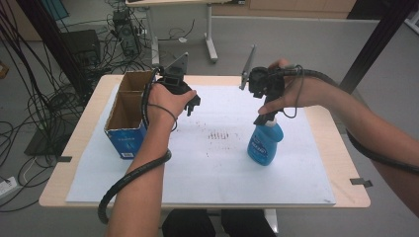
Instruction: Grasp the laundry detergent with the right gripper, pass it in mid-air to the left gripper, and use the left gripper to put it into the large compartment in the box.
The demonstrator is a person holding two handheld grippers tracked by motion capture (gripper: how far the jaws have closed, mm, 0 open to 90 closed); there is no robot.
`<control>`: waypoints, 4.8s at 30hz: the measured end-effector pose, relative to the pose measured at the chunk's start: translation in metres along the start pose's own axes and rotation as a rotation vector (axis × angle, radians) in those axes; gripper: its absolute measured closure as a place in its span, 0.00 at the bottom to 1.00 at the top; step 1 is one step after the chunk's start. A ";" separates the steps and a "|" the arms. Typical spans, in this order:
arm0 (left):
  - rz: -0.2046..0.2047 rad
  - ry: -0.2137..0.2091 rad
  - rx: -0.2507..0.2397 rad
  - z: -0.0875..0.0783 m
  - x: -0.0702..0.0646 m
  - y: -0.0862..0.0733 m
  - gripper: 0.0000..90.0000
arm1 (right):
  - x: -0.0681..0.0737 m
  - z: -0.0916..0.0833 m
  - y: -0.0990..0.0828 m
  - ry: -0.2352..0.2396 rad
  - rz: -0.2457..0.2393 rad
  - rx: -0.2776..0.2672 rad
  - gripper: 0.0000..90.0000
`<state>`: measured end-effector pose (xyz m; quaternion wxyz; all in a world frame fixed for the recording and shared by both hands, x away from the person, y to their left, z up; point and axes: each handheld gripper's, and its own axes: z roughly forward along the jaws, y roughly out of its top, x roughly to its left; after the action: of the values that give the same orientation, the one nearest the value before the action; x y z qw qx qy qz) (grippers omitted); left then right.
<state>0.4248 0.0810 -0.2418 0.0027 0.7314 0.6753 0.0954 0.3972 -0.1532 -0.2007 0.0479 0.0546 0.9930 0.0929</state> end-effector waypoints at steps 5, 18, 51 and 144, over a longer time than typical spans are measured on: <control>0.001 0.005 -0.003 -0.001 -0.002 0.001 0.06 | -0.002 -0.003 -0.015 0.000 0.029 -0.009 0.08; 0.007 0.008 0.001 -0.001 -0.005 0.001 0.06 | 0.000 -0.007 -0.049 -0.002 0.068 -0.024 0.08; 0.016 0.013 -0.002 0.000 -0.001 -0.003 0.06 | 0.015 -0.010 -0.117 -0.062 0.223 -0.101 0.07; 0.033 0.029 0.011 0.012 -0.007 -0.009 0.06 | 0.073 0.169 -0.133 -0.316 0.698 -0.610 0.02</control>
<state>0.4170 0.0760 -0.2563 -0.0127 0.7411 0.6634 0.1021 0.3298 -0.2439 -0.3971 0.1778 0.3811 0.8236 0.3806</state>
